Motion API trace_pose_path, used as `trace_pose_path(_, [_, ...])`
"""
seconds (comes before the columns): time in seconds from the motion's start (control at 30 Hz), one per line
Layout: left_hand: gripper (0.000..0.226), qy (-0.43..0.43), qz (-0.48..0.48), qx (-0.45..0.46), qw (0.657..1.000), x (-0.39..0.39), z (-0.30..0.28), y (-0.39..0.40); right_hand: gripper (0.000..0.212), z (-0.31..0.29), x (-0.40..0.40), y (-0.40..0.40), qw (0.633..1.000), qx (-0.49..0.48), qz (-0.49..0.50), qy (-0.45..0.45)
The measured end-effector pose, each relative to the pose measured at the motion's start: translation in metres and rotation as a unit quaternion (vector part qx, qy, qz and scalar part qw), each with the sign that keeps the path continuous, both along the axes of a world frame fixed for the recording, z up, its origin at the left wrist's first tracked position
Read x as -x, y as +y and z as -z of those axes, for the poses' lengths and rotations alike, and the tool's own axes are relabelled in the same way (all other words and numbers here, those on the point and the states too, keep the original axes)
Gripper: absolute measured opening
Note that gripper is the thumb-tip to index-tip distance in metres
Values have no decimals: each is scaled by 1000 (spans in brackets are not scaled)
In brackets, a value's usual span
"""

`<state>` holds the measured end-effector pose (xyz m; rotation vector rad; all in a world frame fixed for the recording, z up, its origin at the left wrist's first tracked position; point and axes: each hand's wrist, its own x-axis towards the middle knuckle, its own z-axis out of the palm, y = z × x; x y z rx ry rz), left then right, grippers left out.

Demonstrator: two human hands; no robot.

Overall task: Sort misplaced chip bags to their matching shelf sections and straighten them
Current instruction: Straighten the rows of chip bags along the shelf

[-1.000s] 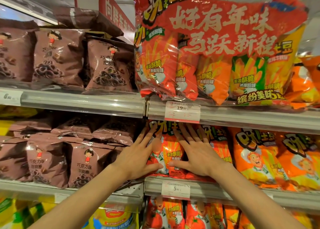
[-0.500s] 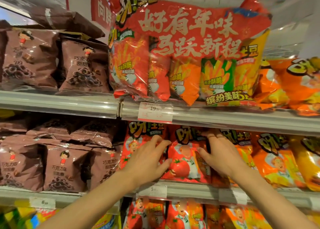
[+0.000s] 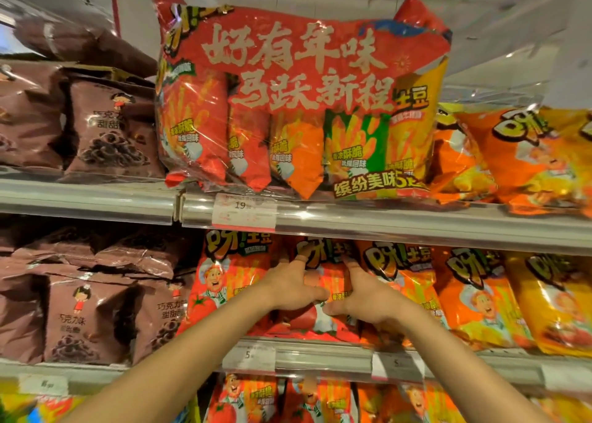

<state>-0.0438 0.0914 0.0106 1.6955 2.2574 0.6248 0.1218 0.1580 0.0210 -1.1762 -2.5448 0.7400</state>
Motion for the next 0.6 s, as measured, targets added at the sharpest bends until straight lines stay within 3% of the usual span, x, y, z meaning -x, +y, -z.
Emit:
trace_pose_path(0.2, [86, -100, -11, -31, 994, 8, 7, 15, 114, 4, -3, 2, 999, -31, -7, 9])
trace_pose_path(0.3, [94, -111, -2, -55, 992, 10, 9, 15, 114, 7, -6, 0, 998, -69, -3, -3])
trace_pose_path(0.4, [82, -128, 7, -69, 989, 14, 11, 16, 113, 9, -9, -1, 996, -88, 4, -8])
trace_pose_path(0.5, [90, -123, 23, -71, 990, 11, 15, 14, 111, 11, -11, -1, 996, -89, 12, -20])
trace_pose_path(0.6, [107, -57, 31, -106, 992, 6, 22, 4, 107, 12, -12, -4, 996, -84, 17, -31])
